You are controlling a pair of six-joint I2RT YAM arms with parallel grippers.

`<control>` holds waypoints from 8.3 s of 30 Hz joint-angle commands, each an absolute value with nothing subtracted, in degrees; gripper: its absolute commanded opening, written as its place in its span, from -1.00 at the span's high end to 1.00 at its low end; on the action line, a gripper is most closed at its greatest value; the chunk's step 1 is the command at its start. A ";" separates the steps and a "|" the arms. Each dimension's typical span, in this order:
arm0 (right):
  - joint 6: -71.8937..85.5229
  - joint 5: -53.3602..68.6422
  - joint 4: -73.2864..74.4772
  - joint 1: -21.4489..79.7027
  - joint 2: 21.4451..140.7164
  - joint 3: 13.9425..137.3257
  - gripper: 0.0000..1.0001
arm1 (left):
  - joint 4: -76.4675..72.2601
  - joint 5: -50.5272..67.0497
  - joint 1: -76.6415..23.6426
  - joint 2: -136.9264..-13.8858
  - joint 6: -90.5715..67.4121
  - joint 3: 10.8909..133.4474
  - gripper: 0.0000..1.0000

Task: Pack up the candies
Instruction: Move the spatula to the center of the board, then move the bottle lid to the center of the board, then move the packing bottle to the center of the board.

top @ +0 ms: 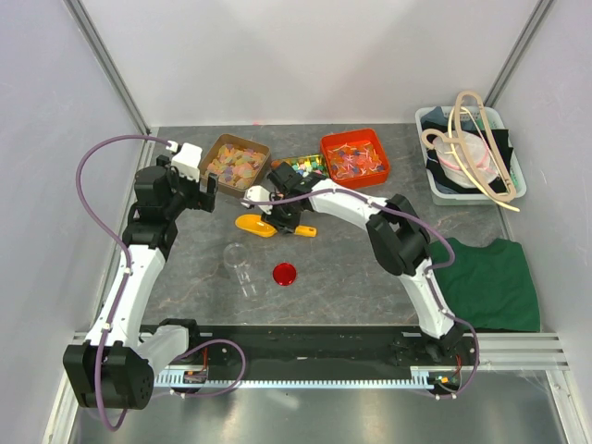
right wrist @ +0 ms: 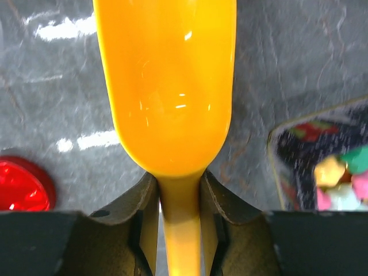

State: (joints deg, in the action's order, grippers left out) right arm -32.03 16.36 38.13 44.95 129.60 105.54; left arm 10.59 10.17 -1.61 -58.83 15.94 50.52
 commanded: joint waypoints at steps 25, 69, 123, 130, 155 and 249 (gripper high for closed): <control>-33.66 0.80 24.61 24.96 92.20 56.17 0.71 | 9.93 11.87 -1.14 -62.83 16.43 53.96 -0.99; -32.26 11.87 35.51 34.08 80.06 63.27 -0.62 | 7.56 23.47 -1.14 -74.98 30.85 46.85 -0.98; -21.97 5.01 30.50 54.93 114.00 79.20 0.38 | 8.35 26.98 4.92 -68.03 32.52 33.66 -0.99; -23.90 3.17 31.11 54.32 109.61 74.10 0.75 | 8.00 26.80 4.83 -66.89 32.70 32.78 -0.99; -37.79 1.14 34.63 34.20 80.26 41.05 0.90 | 8.87 27.69 5.01 -62.32 32.08 31.64 -0.99; -21.71 15.99 42.89 62.84 124.72 115.49 -0.40 | 3.96 19.34 5.62 -66.45 28.48 29.88 -0.99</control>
